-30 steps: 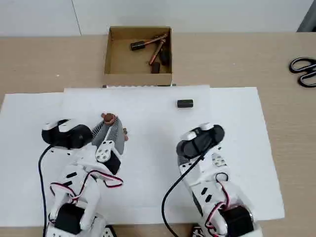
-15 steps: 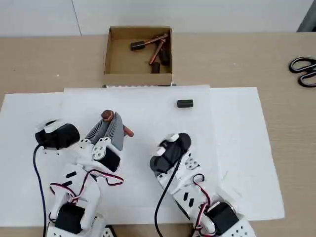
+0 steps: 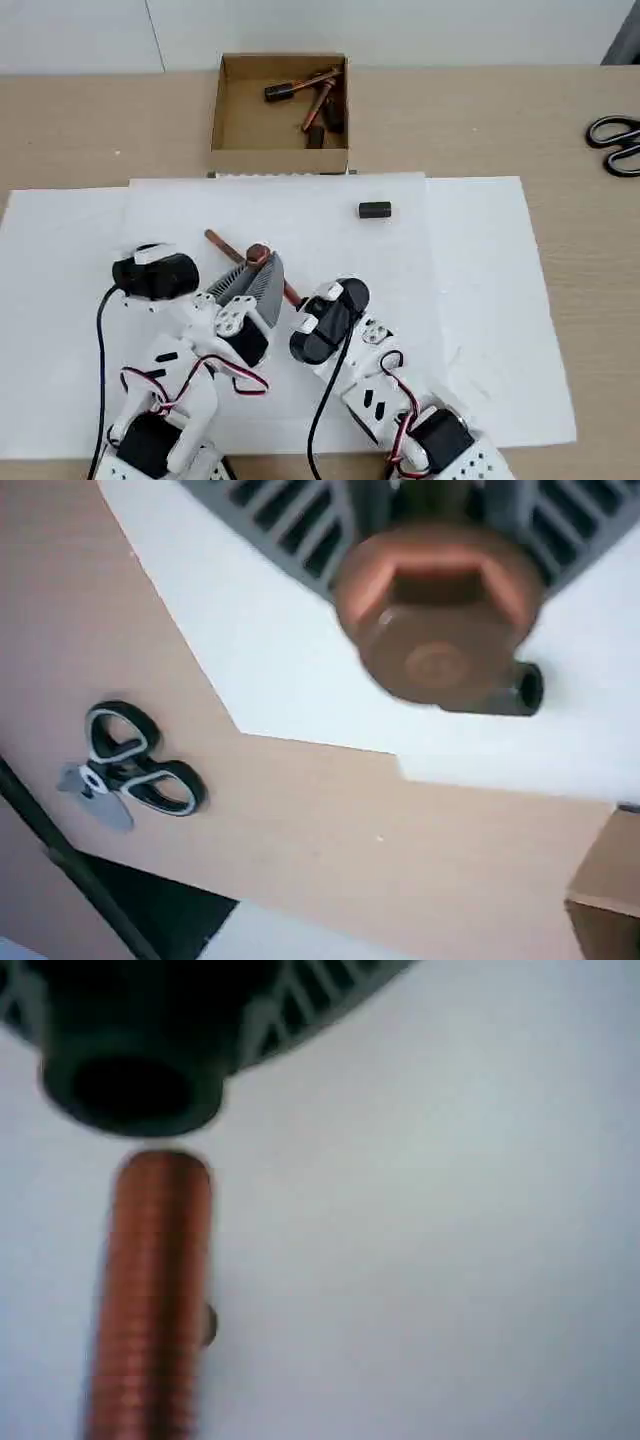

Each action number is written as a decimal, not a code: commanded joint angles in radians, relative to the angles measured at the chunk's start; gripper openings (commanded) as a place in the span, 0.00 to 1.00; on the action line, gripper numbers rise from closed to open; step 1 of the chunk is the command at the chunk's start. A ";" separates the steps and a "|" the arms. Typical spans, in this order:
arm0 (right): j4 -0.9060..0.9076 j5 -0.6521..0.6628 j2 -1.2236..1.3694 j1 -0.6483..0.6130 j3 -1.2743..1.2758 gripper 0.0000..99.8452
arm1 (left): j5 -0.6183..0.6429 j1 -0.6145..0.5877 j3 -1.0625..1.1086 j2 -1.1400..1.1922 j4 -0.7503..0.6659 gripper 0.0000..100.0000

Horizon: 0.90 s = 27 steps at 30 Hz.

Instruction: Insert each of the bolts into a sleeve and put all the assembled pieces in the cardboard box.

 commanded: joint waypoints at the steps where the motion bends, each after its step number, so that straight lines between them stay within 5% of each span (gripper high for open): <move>1: -0.028 0.011 -0.007 -0.005 -0.011 0.00 | 0.005 0.011 -0.030 -0.006 0.003 0.00; 27: -0.091 0.017 -0.007 -0.007 -0.011 0.00 | 0.005 0.058 0.053 -0.008 -0.011 0.00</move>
